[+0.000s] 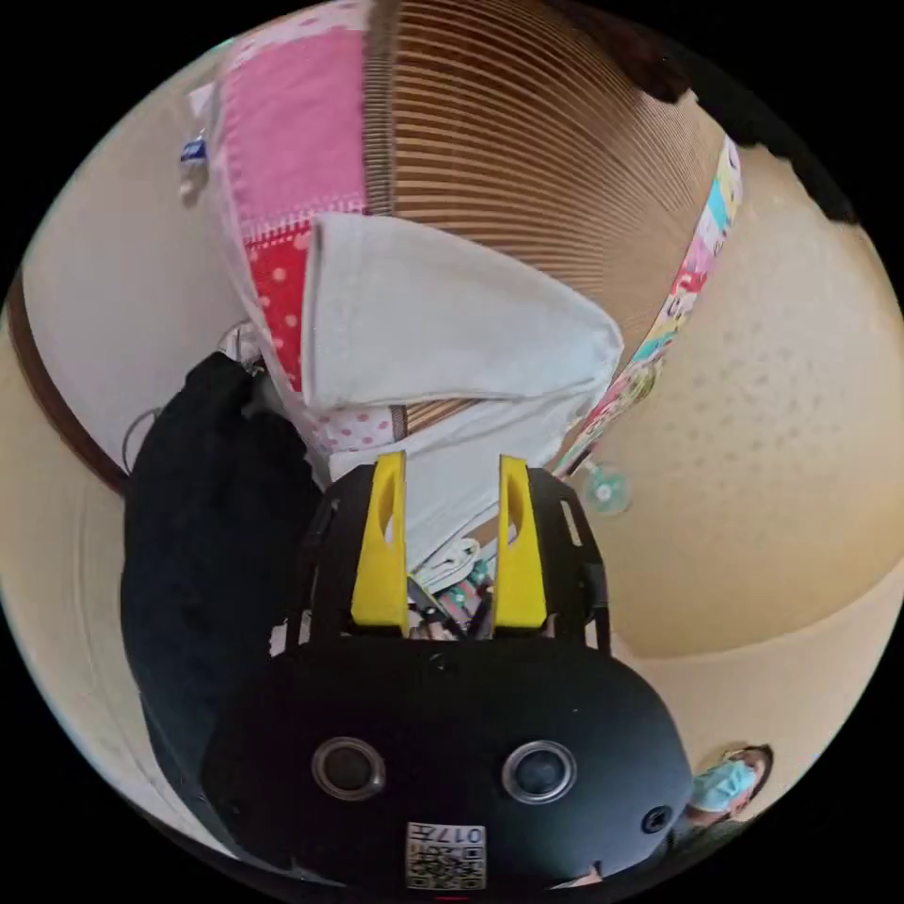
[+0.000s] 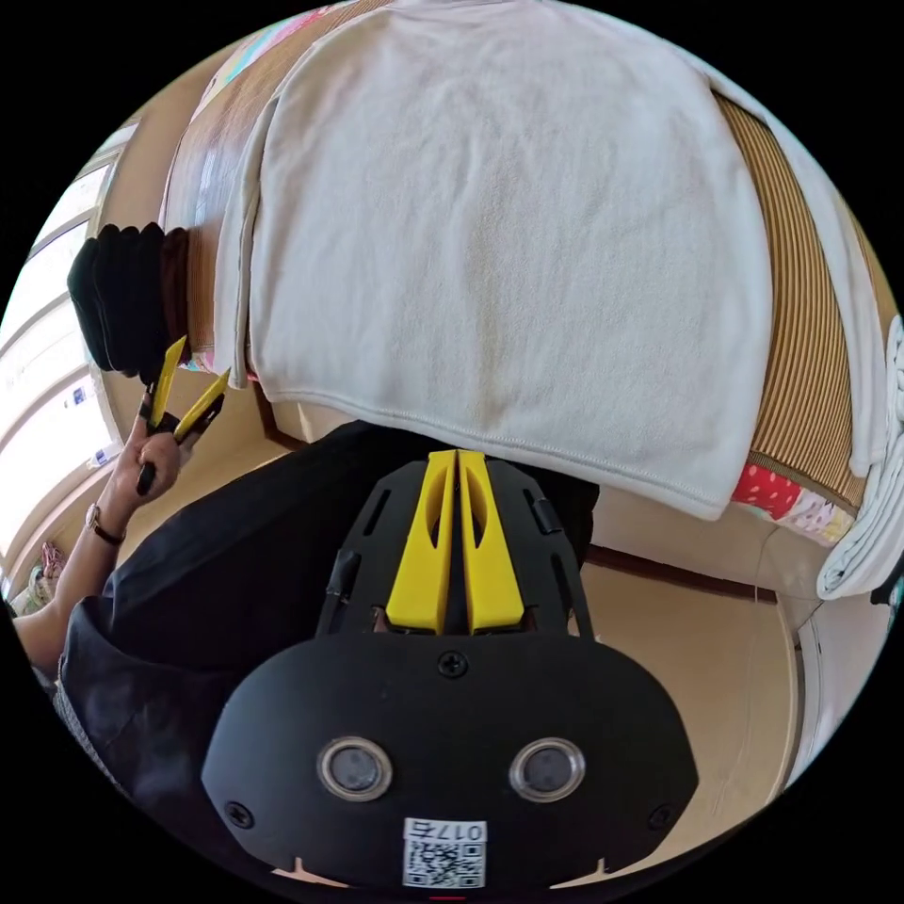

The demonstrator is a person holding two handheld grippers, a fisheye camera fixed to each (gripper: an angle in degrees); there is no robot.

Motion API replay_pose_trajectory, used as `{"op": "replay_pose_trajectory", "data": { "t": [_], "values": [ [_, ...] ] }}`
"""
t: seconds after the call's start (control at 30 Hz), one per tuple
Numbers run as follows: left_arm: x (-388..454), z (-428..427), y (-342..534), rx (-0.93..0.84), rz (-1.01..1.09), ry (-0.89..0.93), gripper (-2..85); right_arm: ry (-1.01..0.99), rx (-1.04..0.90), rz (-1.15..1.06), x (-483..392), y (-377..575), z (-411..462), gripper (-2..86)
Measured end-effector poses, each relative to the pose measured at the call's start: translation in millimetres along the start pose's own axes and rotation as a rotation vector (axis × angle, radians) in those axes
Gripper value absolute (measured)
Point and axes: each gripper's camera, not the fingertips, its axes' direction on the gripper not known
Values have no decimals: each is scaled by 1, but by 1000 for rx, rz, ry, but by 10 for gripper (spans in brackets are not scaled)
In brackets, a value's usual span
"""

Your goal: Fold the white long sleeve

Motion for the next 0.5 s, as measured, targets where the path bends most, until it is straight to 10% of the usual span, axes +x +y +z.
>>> {"op": "replay_pose_trajectory", "data": {
  "t": [0.27, 0.5],
  "values": [
    [-53, -24, 23, 353, -321, 197, 76, -97, 23, 100, 83, 59, -74, 4],
    [12, -74, 34, 418, -115, 131, 26, -205, 141, 235, 166, 130, -146, 5]
  ]
}}
